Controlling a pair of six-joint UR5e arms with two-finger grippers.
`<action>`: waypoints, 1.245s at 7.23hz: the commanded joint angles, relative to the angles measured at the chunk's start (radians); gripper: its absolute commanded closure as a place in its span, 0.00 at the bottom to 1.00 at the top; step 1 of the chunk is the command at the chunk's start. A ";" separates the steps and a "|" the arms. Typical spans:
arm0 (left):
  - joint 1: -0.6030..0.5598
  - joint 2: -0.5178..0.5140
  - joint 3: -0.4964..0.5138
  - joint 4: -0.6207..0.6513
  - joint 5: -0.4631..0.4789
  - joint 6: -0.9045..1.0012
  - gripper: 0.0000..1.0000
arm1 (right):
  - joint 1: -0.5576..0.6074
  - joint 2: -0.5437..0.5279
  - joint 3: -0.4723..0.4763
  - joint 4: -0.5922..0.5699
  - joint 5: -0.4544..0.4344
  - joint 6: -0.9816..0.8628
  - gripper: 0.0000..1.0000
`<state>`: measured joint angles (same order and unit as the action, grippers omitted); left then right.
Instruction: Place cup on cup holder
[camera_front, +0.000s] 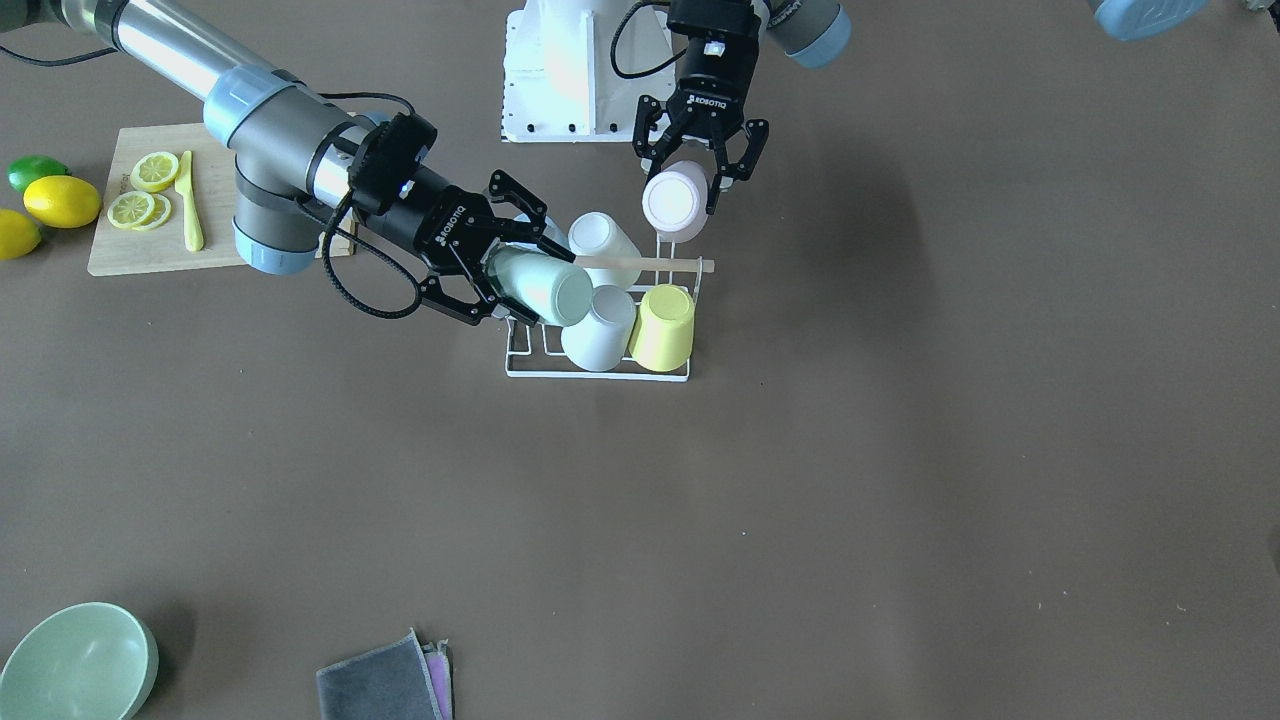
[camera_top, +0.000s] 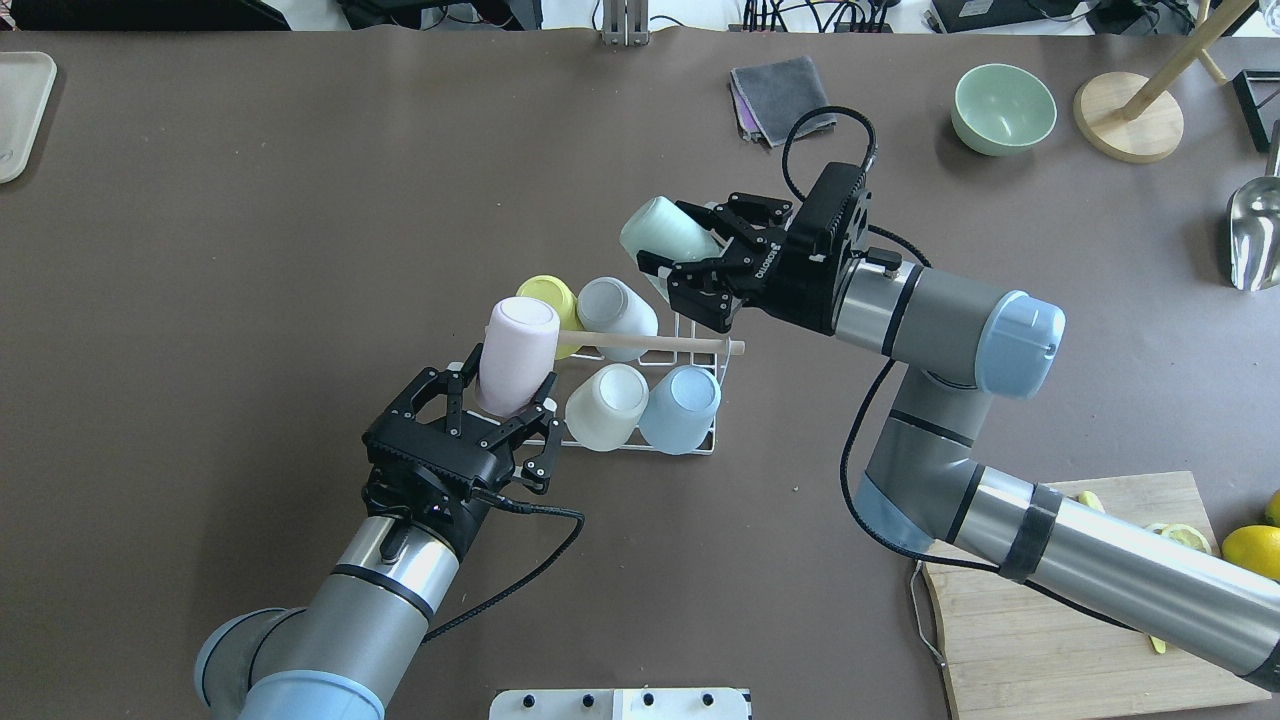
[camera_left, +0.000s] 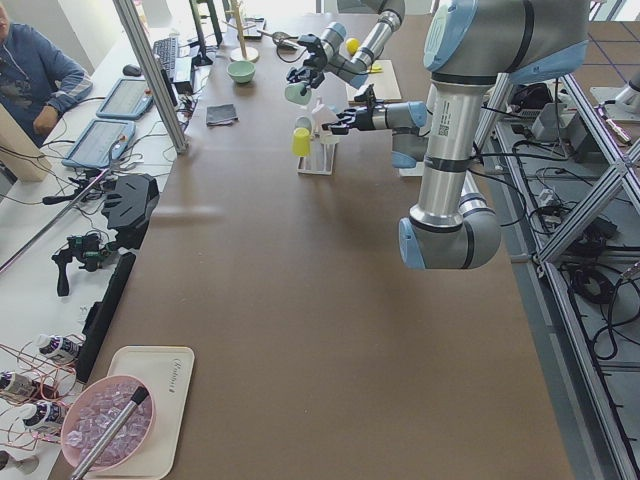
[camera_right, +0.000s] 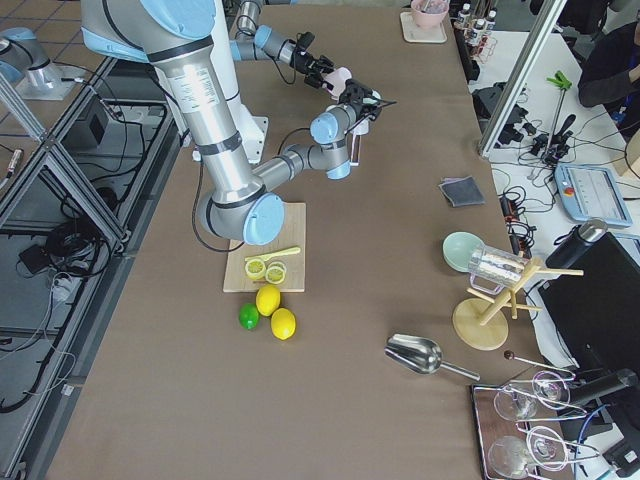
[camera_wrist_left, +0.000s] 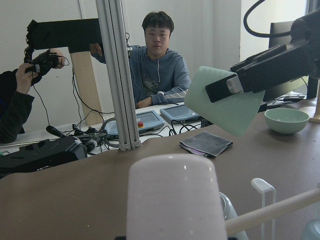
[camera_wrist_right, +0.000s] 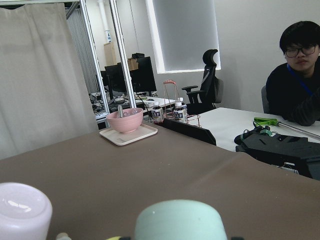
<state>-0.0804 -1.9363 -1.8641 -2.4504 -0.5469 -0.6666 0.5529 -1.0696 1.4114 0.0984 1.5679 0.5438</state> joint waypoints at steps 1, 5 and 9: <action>-0.001 -0.006 0.013 -0.001 0.001 -0.011 0.60 | -0.024 0.045 -0.062 0.067 -0.043 0.001 1.00; -0.004 -0.016 0.045 0.001 0.001 -0.036 0.60 | -0.036 0.074 -0.068 0.009 -0.060 -0.002 1.00; -0.007 -0.024 0.059 0.001 0.002 -0.042 0.02 | -0.034 0.060 -0.094 0.018 -0.052 -0.001 1.00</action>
<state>-0.0867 -1.9598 -1.8073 -2.4498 -0.5457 -0.7099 0.5166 -1.0015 1.3185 0.1147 1.5121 0.5419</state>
